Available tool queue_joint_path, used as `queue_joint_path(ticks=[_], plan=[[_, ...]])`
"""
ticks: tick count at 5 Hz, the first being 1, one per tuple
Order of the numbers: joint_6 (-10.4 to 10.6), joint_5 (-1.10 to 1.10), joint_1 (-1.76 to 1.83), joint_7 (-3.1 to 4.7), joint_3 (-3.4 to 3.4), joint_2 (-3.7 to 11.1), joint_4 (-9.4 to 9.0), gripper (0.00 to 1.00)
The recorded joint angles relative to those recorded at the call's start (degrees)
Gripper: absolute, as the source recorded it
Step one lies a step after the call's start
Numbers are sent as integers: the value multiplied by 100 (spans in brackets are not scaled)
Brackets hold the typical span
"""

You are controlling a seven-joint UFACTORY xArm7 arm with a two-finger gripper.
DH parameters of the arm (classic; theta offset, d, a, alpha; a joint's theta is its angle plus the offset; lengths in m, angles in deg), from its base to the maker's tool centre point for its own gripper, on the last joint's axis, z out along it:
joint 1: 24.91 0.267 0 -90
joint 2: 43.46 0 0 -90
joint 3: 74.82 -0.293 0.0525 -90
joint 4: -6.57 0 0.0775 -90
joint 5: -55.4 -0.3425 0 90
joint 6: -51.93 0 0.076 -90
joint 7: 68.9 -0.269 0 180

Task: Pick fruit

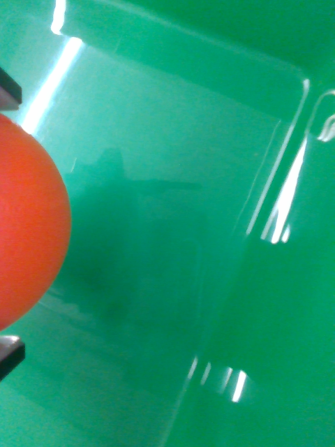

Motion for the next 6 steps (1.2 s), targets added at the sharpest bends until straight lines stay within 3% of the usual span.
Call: queue_joint_path(ticks=[1,2,3,4,5,6], plan=[[0,0,0,0,0,0,0,100],[-237,-14,-5,9,-2,-105,133,100],[-237,-14,-5,9,-2,-105,133,100],[-488,-30,-10,18,-5,-217,273,100],[-488,-30,-10,18,-5,-217,273,100],[-743,-45,-15,28,-8,-330,415,100]])
